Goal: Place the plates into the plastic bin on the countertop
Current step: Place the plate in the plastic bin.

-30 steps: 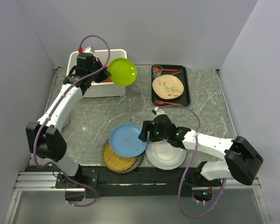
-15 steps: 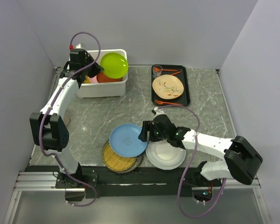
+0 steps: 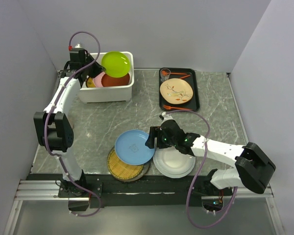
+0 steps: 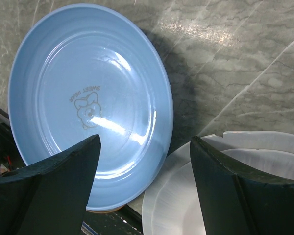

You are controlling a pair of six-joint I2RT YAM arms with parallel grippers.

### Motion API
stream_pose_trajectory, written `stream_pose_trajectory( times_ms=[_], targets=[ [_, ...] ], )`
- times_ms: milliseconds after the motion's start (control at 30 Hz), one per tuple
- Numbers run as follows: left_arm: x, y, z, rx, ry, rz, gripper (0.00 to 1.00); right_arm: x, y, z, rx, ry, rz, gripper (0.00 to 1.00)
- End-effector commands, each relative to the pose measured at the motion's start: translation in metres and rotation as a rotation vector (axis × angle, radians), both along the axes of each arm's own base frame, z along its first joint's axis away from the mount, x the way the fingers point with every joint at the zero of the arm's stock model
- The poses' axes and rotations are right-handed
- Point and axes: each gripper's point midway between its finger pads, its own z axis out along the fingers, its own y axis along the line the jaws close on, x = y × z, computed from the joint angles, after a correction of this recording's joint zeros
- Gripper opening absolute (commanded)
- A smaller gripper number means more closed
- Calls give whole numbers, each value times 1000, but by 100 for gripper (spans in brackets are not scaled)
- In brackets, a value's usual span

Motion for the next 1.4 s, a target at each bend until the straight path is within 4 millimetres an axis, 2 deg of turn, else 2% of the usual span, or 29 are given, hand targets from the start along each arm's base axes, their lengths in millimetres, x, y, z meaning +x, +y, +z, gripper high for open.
stream_pose_trajectory(
  times_ms=[0,200,800,1133,1367],
  targets=[
    [11,2,36,-23,-97,-7,1,13,7,14,25,-46,-1,81],
    [13,12,29,-4,-88,20,1,12,7,13,28,-39,-1,81],
    [29,33,-30,17,27,55,1,10,7,11,32,-32,0,81],
    [33,30,-53,3,67,39,1,10,8,10,36,-23,0,81],
    [31,30,-59,4,70,38,1,10,7,10,33,-26,-3,81]
  ],
)
